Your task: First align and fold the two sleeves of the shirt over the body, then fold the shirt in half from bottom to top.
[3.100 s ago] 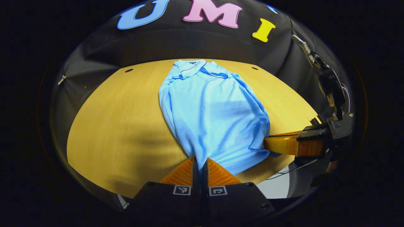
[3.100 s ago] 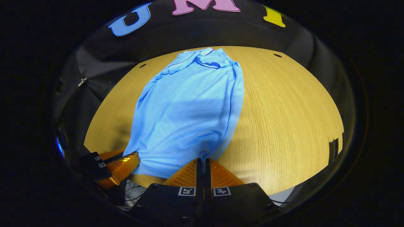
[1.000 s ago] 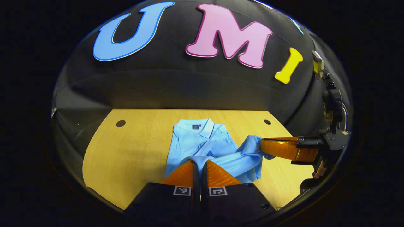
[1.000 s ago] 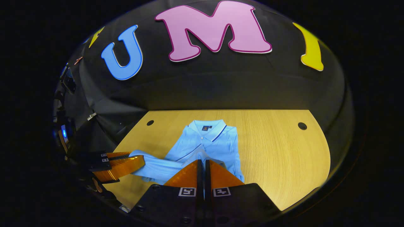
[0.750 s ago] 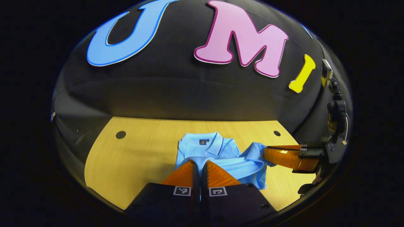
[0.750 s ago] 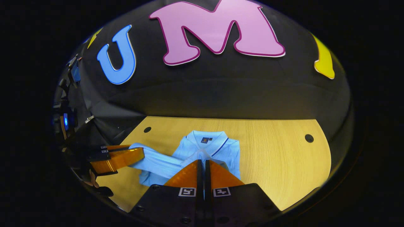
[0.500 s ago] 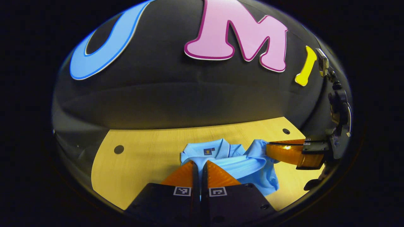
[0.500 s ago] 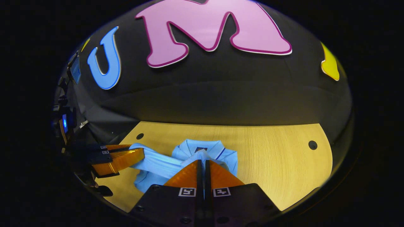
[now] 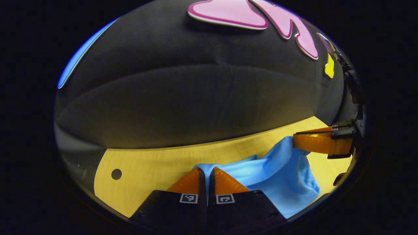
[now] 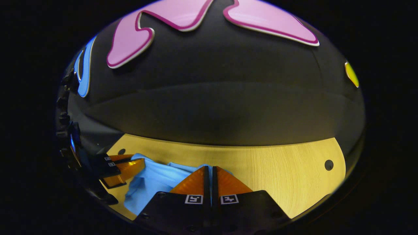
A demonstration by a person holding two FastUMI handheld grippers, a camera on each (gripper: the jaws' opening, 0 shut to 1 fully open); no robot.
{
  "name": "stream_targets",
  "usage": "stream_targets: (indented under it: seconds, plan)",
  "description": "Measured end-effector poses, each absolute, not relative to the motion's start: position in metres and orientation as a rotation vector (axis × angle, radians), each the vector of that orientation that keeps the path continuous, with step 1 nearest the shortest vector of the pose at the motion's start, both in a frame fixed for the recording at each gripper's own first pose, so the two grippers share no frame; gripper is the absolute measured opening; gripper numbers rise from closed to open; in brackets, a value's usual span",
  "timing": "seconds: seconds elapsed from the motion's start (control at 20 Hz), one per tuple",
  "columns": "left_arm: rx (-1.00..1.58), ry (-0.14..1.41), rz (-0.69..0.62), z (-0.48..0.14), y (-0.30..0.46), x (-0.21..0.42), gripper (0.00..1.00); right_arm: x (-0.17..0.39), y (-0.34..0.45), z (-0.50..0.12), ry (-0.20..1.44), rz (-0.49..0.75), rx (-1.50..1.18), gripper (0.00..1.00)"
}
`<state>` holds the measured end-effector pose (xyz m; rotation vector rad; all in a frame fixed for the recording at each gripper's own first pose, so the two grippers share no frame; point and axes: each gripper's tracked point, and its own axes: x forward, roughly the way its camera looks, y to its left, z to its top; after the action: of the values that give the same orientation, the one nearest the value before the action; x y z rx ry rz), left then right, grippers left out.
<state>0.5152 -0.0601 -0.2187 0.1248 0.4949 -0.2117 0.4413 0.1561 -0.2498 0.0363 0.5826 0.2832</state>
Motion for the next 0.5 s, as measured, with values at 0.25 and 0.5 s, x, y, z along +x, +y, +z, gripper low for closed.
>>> stream_targets:
  seconds: [0.25, 0.5]
  plan:
    - [0.124, 0.486, -0.194, -0.241, -0.054, 0.53, 0.06, 0.459, 0.154, -0.28, 0.584, 0.263, 0.022, 0.05]
    - [0.132, 0.474, -0.169, -0.229, -0.051, 0.528, 0.1, 0.461, 0.155, -0.291, 0.592, 0.258, 0.011, 0.05]
